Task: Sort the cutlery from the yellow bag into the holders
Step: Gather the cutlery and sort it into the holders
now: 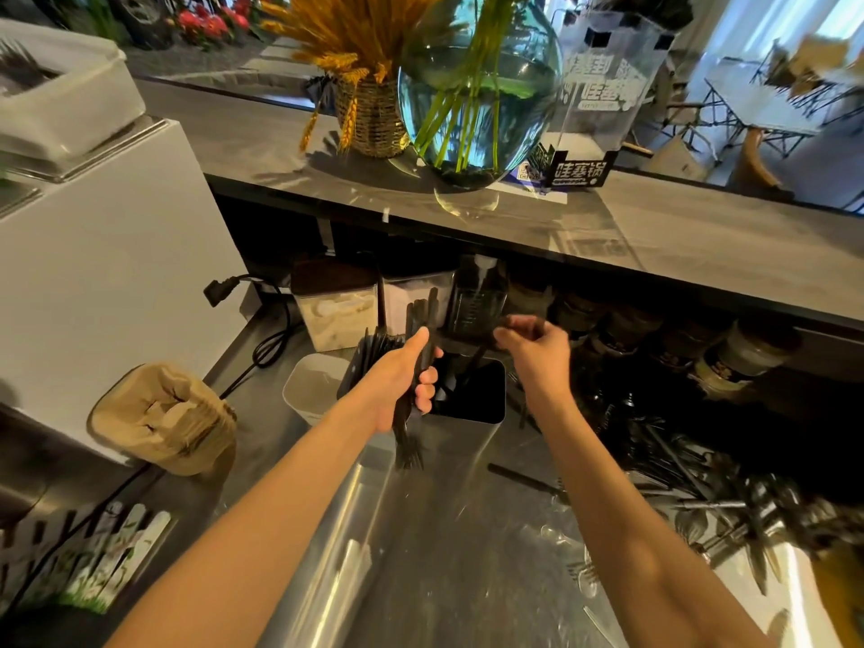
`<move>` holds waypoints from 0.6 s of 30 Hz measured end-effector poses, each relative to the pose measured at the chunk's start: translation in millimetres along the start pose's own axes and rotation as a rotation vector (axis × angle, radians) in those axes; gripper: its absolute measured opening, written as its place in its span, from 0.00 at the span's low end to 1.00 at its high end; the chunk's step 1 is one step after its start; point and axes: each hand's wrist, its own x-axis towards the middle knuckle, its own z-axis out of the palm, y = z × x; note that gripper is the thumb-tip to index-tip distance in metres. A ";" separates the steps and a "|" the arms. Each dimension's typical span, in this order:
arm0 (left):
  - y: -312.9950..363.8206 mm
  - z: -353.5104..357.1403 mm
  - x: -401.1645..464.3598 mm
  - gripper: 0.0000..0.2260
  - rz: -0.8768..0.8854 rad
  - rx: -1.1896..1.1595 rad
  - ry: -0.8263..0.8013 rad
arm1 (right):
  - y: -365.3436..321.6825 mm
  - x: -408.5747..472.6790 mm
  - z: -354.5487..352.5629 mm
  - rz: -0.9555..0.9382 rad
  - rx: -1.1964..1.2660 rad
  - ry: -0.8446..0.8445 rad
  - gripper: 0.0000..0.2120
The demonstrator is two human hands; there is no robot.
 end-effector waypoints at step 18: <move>22.7 -0.3 -27.4 0.10 0.536 -0.653 0.074 | -34.7 -79.0 23.9 0.225 -0.057 -0.419 0.10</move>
